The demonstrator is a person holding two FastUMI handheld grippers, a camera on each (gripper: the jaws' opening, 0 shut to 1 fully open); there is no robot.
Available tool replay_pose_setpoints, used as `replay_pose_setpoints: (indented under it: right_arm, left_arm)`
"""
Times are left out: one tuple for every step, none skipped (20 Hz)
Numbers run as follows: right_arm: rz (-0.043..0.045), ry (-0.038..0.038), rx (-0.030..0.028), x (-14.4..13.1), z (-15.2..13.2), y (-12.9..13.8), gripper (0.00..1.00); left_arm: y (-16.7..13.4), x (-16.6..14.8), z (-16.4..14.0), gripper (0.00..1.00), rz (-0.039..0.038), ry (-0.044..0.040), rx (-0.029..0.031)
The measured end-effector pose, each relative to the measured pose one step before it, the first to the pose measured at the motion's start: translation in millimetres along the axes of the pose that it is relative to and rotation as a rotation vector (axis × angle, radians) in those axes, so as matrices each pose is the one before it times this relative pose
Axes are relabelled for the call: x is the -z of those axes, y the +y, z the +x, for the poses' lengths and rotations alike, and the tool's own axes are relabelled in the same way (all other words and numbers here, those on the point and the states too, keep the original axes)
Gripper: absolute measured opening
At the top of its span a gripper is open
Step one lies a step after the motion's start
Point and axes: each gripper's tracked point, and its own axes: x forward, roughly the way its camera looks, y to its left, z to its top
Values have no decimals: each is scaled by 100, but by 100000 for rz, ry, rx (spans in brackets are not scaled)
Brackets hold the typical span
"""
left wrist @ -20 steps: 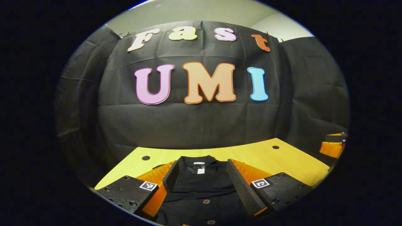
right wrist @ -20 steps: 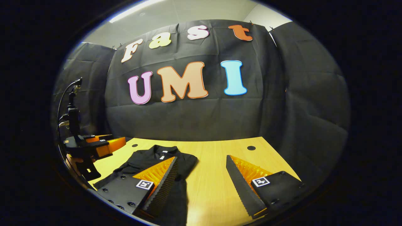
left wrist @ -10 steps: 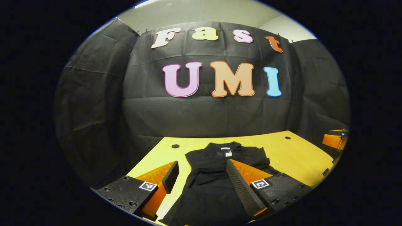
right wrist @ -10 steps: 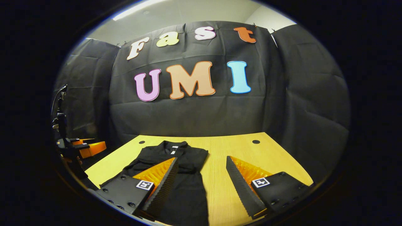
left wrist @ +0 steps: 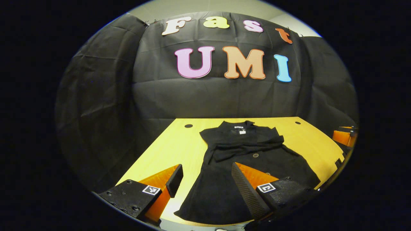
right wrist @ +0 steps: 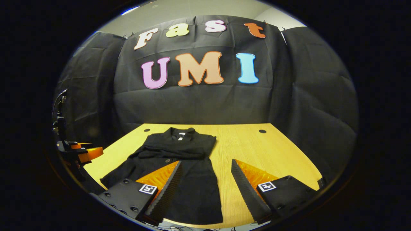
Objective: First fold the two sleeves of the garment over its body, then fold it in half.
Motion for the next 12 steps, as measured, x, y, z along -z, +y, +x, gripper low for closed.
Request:
replay_pose_setpoints:
  right_arm:
    - [-299,2573,40,1068,63,153,98]
    - [-13,2973,112,1136,113,100,98]
    - [-303,2950,215,1194,230,19,98]
    - [-367,3262,640,1243,319,56,98]
    - [-619,3388,950,1275,236,-150,98]
    - [-611,2937,524,1122,235,80,98]
    - [-350,2795,383,1038,107,7,98]
    - [-231,2491,463,943,203,-72,98]
    - [-47,2255,556,942,203,-73,98]
    - [-1,2289,529,821,95,-33,99]
    - [-424,2279,1499,996,195,-319,98]
    - [-325,2168,1115,746,245,-345,98]
  left_arm:
    - [248,1459,10,93,-227,2629,-160]
    - [350,1249,39,94,15,2866,-621]
    - [448,1439,191,94,16,3275,-1012]
    - [457,1520,60,94,-122,4623,-1137]
    - [344,1512,163,94,-595,3592,-548]
    - [215,1326,163,94,-607,3983,-471]
    - [361,1367,70,94,-149,3762,-610]
    - [296,1007,236,95,98,2510,-683]
    - [353,793,76,95,409,1869,-585]
    - [311,498,69,95,295,1180,-474]
    - [72,720,-18,95,274,1250,-333]
    - [-59,726,141,95,473,1510,412]
